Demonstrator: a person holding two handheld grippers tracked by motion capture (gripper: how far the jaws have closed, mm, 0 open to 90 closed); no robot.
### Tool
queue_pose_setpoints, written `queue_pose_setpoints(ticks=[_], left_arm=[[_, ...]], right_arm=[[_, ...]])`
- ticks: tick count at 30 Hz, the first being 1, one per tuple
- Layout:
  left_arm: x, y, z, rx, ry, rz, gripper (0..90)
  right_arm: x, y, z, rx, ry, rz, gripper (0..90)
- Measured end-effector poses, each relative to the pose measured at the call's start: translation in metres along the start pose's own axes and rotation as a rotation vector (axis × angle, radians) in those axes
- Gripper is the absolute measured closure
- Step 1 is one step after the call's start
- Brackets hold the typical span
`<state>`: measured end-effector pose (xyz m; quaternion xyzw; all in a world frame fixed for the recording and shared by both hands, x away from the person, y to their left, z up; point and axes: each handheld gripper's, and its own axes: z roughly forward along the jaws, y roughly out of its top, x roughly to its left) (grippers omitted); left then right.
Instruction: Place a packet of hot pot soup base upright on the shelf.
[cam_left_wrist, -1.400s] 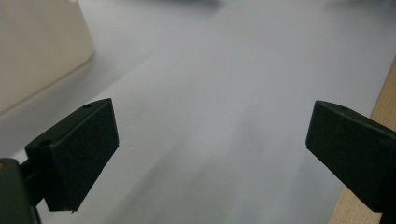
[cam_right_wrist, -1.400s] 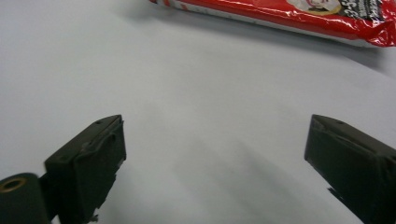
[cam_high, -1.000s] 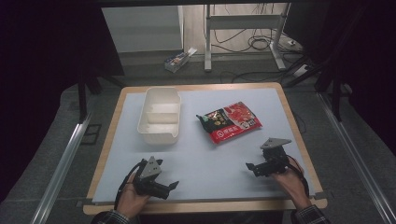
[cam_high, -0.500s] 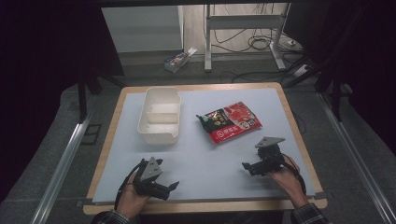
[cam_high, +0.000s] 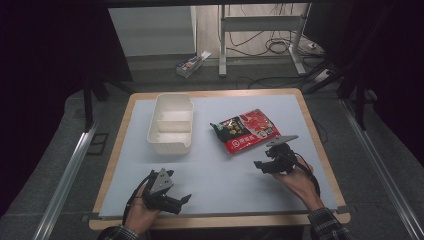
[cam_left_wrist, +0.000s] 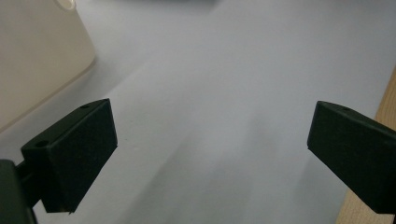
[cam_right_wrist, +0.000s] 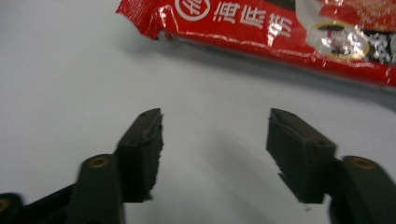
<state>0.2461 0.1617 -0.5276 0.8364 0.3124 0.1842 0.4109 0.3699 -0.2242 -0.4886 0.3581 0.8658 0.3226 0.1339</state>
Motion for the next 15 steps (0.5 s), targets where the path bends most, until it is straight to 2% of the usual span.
queue_pose_setpoints(ticks=[3,4,8,13,15], left_arm=[[0.000,0.000,0.000,0.001,0.004,0.003,1.4],[0.000,0.000,0.000,0.003,0.006,0.004,1.4],[0.000,0.000,-0.001,0.004,0.009,0.006,1.5],[0.000,0.000,-0.001,0.005,0.010,0.009,1.7],[0.000,0.000,-0.001,0.006,0.011,0.011,1.7]], right_arm=[[-0.002,0.007,0.004,0.010,-0.002,-0.017,44.6],[-0.005,0.017,0.007,0.012,-0.013,-0.028,49.9],[-0.010,0.036,0.013,-0.009,-0.012,-0.036,57.1],[-0.016,0.059,0.026,-0.014,-0.038,-0.059,66.8],[-0.020,0.068,0.032,-0.016,-0.045,-0.051,70.3]])
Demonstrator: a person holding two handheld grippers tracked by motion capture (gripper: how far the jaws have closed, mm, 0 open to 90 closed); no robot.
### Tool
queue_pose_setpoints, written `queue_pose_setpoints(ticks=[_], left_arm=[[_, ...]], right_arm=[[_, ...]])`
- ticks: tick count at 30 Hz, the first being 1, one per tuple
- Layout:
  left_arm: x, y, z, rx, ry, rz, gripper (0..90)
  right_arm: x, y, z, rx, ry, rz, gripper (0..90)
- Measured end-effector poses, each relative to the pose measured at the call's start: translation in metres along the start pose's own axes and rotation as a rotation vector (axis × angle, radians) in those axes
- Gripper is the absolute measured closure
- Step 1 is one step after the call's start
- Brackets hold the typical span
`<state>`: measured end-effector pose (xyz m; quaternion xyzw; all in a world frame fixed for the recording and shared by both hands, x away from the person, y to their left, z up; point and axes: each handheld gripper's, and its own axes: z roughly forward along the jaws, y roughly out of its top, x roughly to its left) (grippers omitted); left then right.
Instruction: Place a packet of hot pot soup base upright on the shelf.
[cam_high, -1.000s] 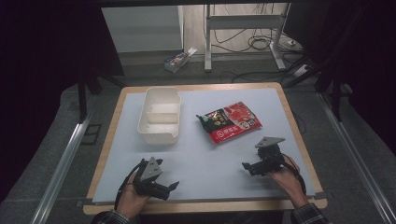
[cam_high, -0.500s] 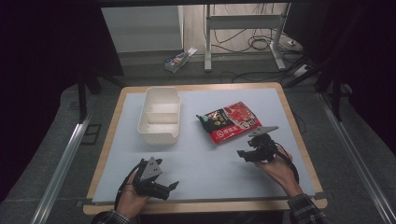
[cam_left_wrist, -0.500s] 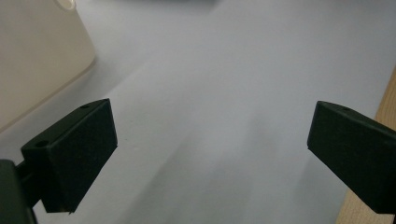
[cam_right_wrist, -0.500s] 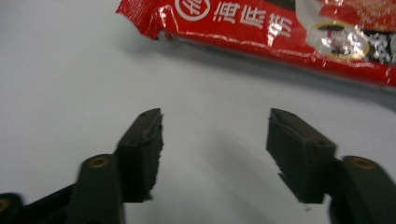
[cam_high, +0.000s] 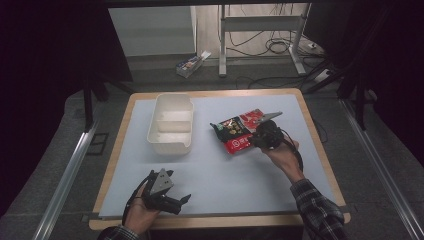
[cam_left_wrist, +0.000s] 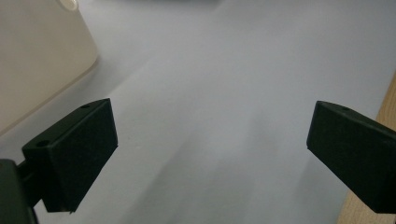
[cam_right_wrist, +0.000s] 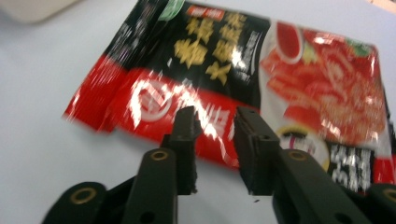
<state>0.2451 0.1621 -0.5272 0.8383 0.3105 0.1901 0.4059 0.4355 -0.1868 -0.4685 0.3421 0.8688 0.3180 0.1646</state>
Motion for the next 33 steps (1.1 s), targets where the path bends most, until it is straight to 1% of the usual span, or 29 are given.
queue_pose_setpoints(ticks=[1,2,3,11,16,19,20,21,24,25,27,29,32,33], left_arm=[[0.000,0.000,0.000,0.001,0.000,0.001,1.7],[0.000,0.000,0.000,0.001,0.000,0.001,1.8],[0.000,0.000,0.000,0.001,0.000,0.001,1.8],[0.000,0.000,0.000,0.005,0.002,0.007,1.9],[0.000,0.000,0.000,-0.001,0.002,0.001,2.0],[0.000,0.000,-0.001,-0.002,0.001,0.001,2.1],[0.000,0.000,-0.001,-0.002,0.001,0.001,2.1],[0.000,0.000,-0.001,-0.002,0.001,-0.001,2.1],[0.001,0.000,-0.001,-0.003,-0.001,-0.002,2.1],[0.000,0.000,-0.001,-0.004,-0.001,-0.001,2.2],[0.000,0.000,-0.001,-0.003,-0.001,-0.001,2.2],[0.000,0.000,-0.001,-0.004,-0.001,0.000,2.2],[0.000,-0.001,-0.001,-0.003,-0.002,0.000,2.2],[0.001,-0.001,-0.001,-0.003,-0.003,0.000,2.3]], right_arm=[[-0.002,0.004,0.003,-0.003,-0.003,0.004,72.1],[-0.002,0.004,0.003,-0.003,-0.003,0.004,72.1],[-0.007,0.012,0.009,-0.008,-0.015,0.009,75.8],[-0.024,0.039,0.034,-0.020,-0.052,0.040,88.4],[-0.033,0.057,0.052,-0.025,-0.086,0.045,89.3],[-0.037,0.065,0.061,-0.031,-0.099,0.051,89.3],[-0.037,0.065,0.061,-0.031,-0.099,0.051,89.3],[-0.039,0.071,0.070,-0.030,-0.125,0.048,89.3],[-0.042,0.077,0.078,-0.034,-0.137,0.058,89.3],[-0.043,0.079,0.082,-0.031,-0.145,0.062,89.3],[-0.046,0.081,0.091,-0.016,-0.142,0.078,89.3],[-0.047,0.082,0.102,0.010,-0.155,0.075,89.2],[-0.048,0.079,0.117,0.043,-0.167,0.084,89.1],[-0.048,0.078,0.122,0.053,-0.173,0.077,89.2]])
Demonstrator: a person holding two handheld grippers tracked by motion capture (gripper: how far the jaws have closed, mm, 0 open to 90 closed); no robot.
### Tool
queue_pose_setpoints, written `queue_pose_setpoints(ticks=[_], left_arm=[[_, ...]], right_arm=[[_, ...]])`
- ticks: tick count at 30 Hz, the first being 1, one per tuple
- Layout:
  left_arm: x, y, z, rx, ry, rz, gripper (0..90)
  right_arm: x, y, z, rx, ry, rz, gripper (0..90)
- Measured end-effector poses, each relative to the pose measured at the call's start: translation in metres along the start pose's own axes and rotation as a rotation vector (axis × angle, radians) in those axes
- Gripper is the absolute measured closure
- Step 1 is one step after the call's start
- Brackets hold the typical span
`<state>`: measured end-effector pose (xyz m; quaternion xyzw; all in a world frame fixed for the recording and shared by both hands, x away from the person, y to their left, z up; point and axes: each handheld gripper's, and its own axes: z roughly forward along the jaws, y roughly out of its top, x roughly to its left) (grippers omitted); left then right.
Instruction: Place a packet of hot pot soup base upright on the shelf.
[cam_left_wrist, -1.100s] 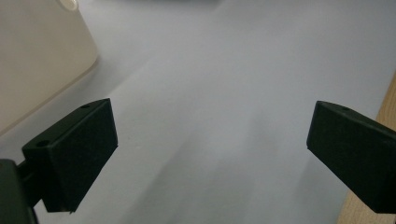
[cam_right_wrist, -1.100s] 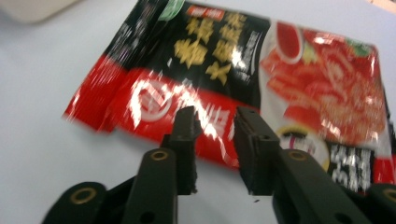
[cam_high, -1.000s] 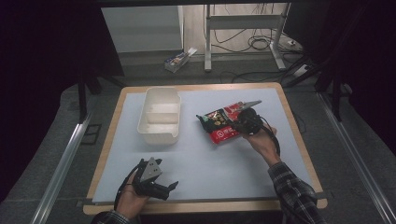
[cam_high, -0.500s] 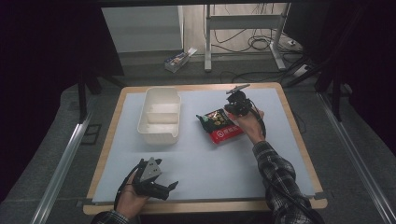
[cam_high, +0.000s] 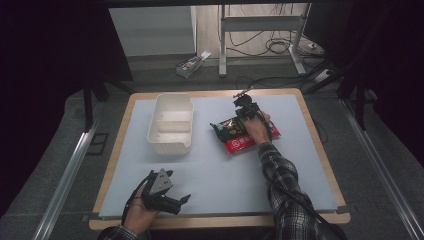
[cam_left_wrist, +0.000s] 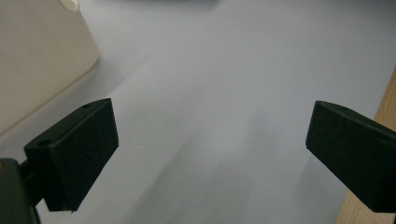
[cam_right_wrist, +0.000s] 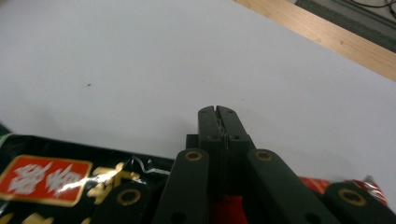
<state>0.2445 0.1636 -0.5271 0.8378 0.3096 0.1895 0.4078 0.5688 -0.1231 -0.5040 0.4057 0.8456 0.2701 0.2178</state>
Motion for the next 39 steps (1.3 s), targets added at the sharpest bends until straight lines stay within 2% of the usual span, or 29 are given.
queue_pose_setpoints(ticks=[2,5,10,18,25,28,30,32,35,36,39], left_arm=[[0.000,0.000,0.000,0.000,0.000,-0.002,2.3],[0.000,0.000,0.000,-0.001,0.001,-0.003,2.5],[-0.001,0.000,0.000,0.003,0.002,0.005,2.5],[-0.002,0.001,0.002,0.010,0.003,0.012,2.5],[-0.003,0.001,0.002,0.012,0.004,0.017,2.5],[-0.003,0.001,0.003,0.014,0.002,0.019,2.6],[-0.003,0.001,0.003,0.015,0.002,0.021,2.6],[-0.004,0.002,0.003,0.016,0.001,0.023,2.6],[-0.004,0.002,0.003,0.016,0.002,0.026,2.7],[-0.004,0.002,0.003,0.015,0.001,0.025,2.7],[-0.004,0.002,0.004,0.017,-0.001,0.024,2.8]], right_arm=[[0.001,-0.002,0.004,-0.003,0.001,0.014,89.5],[0.002,-0.001,0.003,0.034,-0.006,0.016,89.7],[0.006,-0.007,-0.006,0.072,-0.032,-0.016,89.8],[0.011,-0.027,-0.022,0.056,0.029,-0.009,89.8],[0.028,-0.038,-0.026,0.083,0.058,-0.048,89.8],[0.035,-0.041,-0.029,0.088,0.053,-0.069,89.8],[0.038,-0.042,-0.032,0.091,0.072,-0.081,89.8],[0.043,-0.043,-0.033,0.090,0.120,-0.065,89.8],[0.056,-0.042,-0.034,0.093,0.050,-0.132,89.8],[0.059,-0.042,-0.034,0.095,0.047,-0.143,89.8],[0.066,-0.043,-0.036,0.091,0.077,-0.153,89.7]])
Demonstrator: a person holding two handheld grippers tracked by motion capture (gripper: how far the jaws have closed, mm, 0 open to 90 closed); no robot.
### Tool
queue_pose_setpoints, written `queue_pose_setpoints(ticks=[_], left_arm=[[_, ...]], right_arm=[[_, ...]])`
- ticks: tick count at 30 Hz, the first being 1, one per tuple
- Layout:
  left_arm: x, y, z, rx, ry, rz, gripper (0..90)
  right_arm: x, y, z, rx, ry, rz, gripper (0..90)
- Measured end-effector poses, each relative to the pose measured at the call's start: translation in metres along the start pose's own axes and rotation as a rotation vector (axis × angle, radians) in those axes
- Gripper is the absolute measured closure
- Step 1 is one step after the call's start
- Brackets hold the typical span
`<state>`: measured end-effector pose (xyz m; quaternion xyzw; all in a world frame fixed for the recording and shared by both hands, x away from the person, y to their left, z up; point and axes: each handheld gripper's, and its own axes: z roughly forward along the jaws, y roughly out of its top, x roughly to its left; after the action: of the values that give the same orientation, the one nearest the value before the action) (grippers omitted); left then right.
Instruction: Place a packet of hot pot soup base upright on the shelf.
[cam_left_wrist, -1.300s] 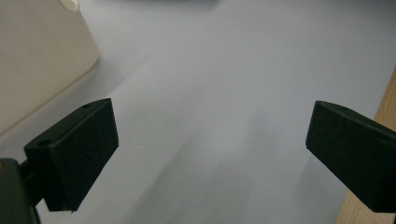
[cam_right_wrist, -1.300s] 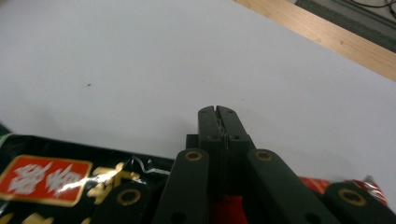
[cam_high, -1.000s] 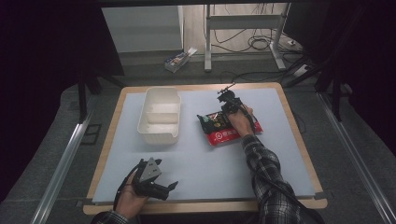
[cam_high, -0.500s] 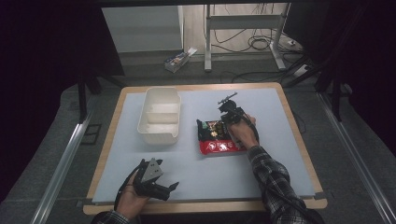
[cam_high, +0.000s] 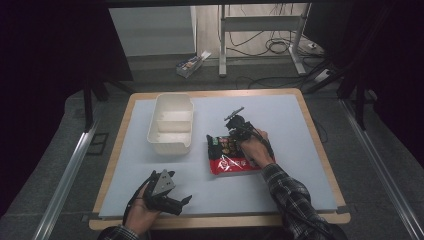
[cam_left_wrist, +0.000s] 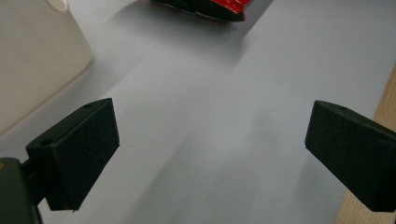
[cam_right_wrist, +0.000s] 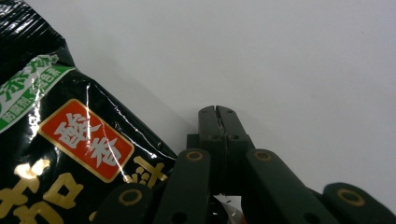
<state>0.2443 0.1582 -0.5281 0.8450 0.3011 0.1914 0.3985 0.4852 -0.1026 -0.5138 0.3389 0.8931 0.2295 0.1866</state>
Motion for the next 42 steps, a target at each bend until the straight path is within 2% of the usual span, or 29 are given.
queue_pose_setpoints(ticks=[3,10,18,22,25,27,30,32,36,42], left_arm=[[-0.001,0.000,0.000,-0.002,0.001,0.001,2.8],[-0.001,0.000,0.000,-0.002,-0.001,0.000,2.8],[-0.001,0.001,0.000,-0.001,-0.021,-0.023,3.4],[-0.002,0.003,0.001,0.001,-0.027,-0.024,3.6],[-0.003,0.003,0.001,0.006,-0.032,-0.029,3.9],[-0.003,0.003,0.000,0.001,-0.037,-0.037,3.8],[-0.001,0.004,-0.001,-0.008,-0.046,-0.062,3.7],[-0.001,0.004,-0.002,-0.008,-0.047,-0.069,3.5],[-0.001,0.006,-0.002,-0.011,-0.048,-0.074,2.8],[-0.001,0.013,-0.001,-0.044,-0.065,-0.093,1.2]], right_arm=[[0.010,0.001,-0.001,-0.001,0.005,-0.039,89.7],[0.032,-0.001,-0.006,-0.017,0.041,-0.082,89.8],[0.053,-0.021,-0.022,-0.027,0.072,-0.094,89.8],[0.065,-0.028,-0.029,-0.027,0.076,-0.132,89.8],[0.065,-0.030,-0.031,-0.030,0.096,-0.154,89.6],[0.060,-0.032,-0.032,-0.059,0.113,-0.145,89.1],[0.052,-0.035,-0.039,-0.125,0.107,-0.128,77.7],[0.049,-0.037,-0.047,-0.159,0.095,-0.138,70.7],[0.046,-0.046,-0.062,-0.192,0.068,-0.141,57.5],[0.034,-0.064,-0.081,-0.216,0.075,-0.104,38.1]])
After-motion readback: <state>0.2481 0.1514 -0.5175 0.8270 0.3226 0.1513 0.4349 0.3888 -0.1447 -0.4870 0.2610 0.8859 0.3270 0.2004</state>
